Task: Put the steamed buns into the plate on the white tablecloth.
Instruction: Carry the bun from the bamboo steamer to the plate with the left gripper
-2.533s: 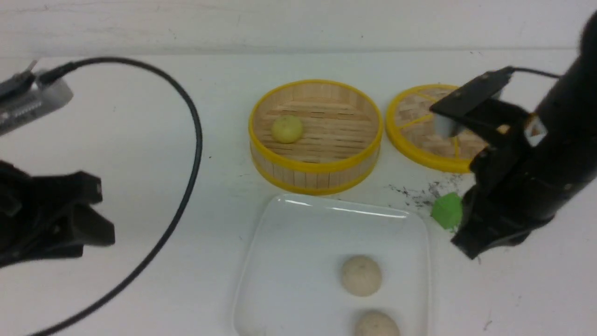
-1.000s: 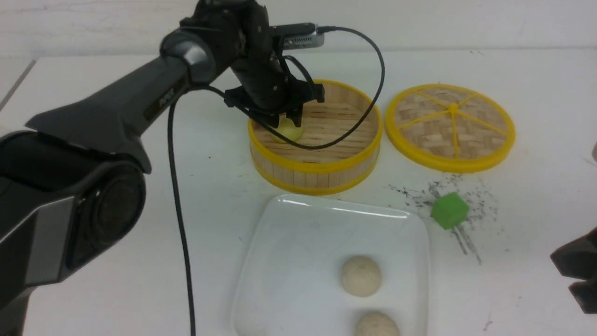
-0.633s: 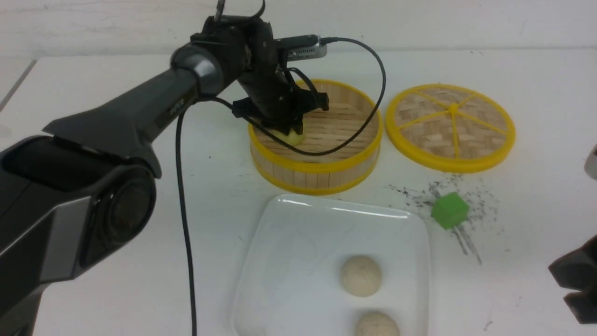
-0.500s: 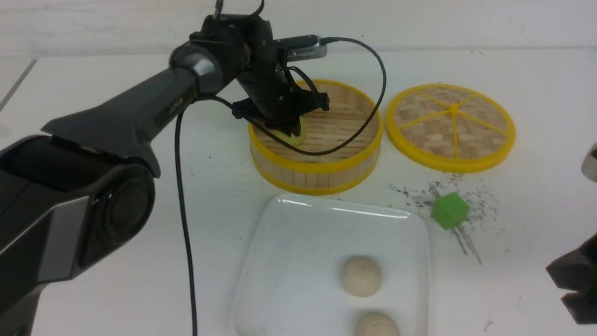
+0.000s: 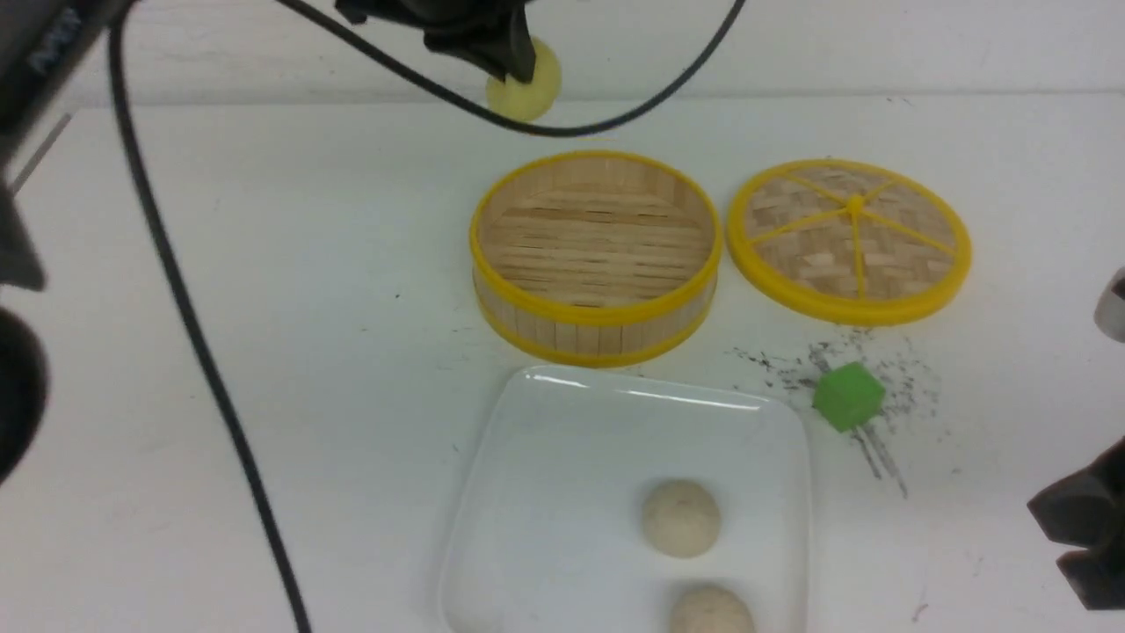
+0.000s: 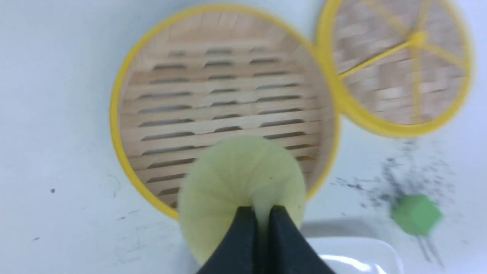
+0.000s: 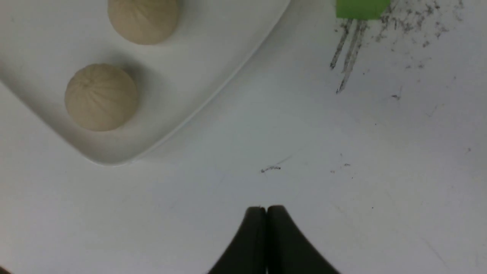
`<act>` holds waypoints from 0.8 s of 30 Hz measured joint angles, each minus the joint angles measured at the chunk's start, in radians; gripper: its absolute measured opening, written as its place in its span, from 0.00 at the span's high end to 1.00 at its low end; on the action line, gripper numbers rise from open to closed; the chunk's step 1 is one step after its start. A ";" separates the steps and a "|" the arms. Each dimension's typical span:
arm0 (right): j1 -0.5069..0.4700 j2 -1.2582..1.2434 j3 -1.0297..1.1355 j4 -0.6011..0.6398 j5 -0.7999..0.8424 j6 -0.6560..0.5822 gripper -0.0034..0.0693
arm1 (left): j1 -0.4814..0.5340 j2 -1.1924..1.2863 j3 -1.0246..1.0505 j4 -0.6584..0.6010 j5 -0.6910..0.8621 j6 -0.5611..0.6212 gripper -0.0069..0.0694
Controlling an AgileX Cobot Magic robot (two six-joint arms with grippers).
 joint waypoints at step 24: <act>0.000 0.000 0.000 0.015 0.007 0.000 0.91 | -0.246 -0.054 0.799 0.092 -0.183 -0.041 0.83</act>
